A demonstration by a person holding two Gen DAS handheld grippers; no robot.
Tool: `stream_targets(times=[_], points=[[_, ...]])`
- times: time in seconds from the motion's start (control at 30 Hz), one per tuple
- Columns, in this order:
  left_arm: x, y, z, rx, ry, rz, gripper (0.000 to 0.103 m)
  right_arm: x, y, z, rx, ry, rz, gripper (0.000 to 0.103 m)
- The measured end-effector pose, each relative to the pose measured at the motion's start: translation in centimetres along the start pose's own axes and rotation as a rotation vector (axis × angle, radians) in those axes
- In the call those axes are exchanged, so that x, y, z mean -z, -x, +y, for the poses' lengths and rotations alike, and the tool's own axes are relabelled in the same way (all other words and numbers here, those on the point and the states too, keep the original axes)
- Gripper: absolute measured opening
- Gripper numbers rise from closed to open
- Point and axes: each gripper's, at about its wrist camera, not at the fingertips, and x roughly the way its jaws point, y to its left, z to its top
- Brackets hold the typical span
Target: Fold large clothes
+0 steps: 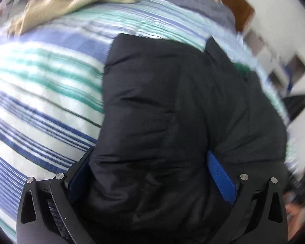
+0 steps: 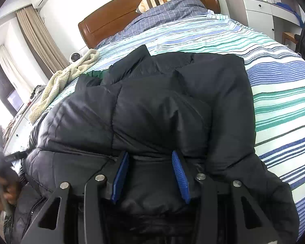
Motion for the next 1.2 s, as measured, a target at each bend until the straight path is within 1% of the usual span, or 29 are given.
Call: stream_targets(times=[0.07,0.1,0.17,0.23,0.3,0.33,0.4,0.43,0.47,0.53,0.57,0.63,0.67,0.73,0.77,0.8,0.83,0.87,0.9,0.93,0.97,1.03,1.1,1.13,1.2], points=[[0.3,0.3,-0.7,-0.037,-0.025,-0.006,0.103,0.0,0.1,0.0,0.000,0.000,-0.005,0.044],[0.6,0.7,-1.2,-0.070,-0.038,-0.003,0.103,0.0,0.0,0.1,0.001,0.001,-0.006,0.044],[0.4,1.8,-1.8,-0.108,-0.046,0.005,0.102,0.0,0.0,0.1,0.006,0.004,-0.005,0.044],[1.2,4.4,-3.1,-0.113,-0.098,-0.011,0.102,0.0,-0.1,0.2,0.017,0.014,-0.003,0.044],[2.5,6.5,-4.3,-0.086,-0.158,-0.011,0.102,-0.1,-0.1,0.6,0.037,0.029,0.002,0.044],[3.6,7.0,-4.9,-0.068,-0.175,0.001,0.102,-0.2,-0.2,0.8,0.051,0.040,0.006,0.044],[5.9,7.4,-6.2,-0.047,-0.229,0.077,0.102,-0.5,-0.2,1.6,0.087,0.068,0.016,0.045],[7.9,7.2,-7.3,-0.065,-0.287,0.127,0.102,-0.7,-0.1,1.8,0.102,0.080,0.024,0.046],[9.4,7.1,-7.9,-0.098,-0.335,0.147,0.102,-1.2,0.3,2.5,0.144,0.103,0.057,0.046],[12.0,7.5,-8.6,-0.141,-0.388,0.147,0.102,-1.6,2.0,3.0,0.168,0.070,0.069,0.046],[13.5,8.1,-8.7,-0.135,-0.400,0.156,0.102,-1.7,4.4,3.3,0.138,0.023,0.057,0.047],[15.4,9.4,-8.4,-0.116,-0.403,0.190,0.102,-0.8,8.1,4.0,0.056,0.005,0.065,0.047],[16.0,10.1,-8.1,-0.117,-0.408,0.197,0.102,0.2,9.7,4.4,0.028,0.021,0.089,0.047],[17.9,11.7,-7.4,-0.121,-0.442,0.214,0.102,2.5,11.9,5.1,0.002,0.057,0.152,0.048],[18.6,12.6,-7.0,-0.124,-0.454,0.216,0.102,5.0,13.4,5.3,-0.019,0.083,0.202,0.048],[19.5,13.6,-6.5,-0.128,-0.465,0.203,0.102,7.0,14.3,5.3,-0.021,0.102,0.237,0.048],[20.0,14.4,-6.1,-0.147,-0.479,0.187,0.102,9.2,15.0,5.2,-0.007,0.116,0.270,0.048],[20.9,15.5,-5.4,-0.164,-0.491,0.185,0.102,11.4,15.3,4.8,0.024,0.122,0.308,0.048],[21.7,16.5,-4.9,-0.182,-0.492,0.186,0.102,13.5,15.6,4.3,0.061,0.119,0.324,0.048],[22.0,17.0,-4.8,-0.188,-0.487,0.183,0.102,14.8,16.7,4.0,0.072,0.115,0.278,0.048],[22.7,18.5,-4.6,-0.180,-0.474,0.175,0.102,15.6,17.6,3.9,0.080,0.110,0.235,0.048],[23.0,20.8,-3.9,-0.178,-0.454,0.162,0.102,16.2,19.4,4.1,0.130,0.077,0.217,0.048],[22.6,22.8,-3.3,-0.207,-0.433,0.109,0.102,15.9,20.7,4.0,0.159,0.023,0.193,0.048],[22.1,23.9,-3.0,-0.226,-0.420,0.070,0.102,15.7,21.3,4.2,0.164,0.005,0.173,0.048],[20.4,25.5,-2.2,-0.241,-0.391,-0.011,0.102,14.7,22.1,4.8,0.136,0.036,0.142,0.048]])
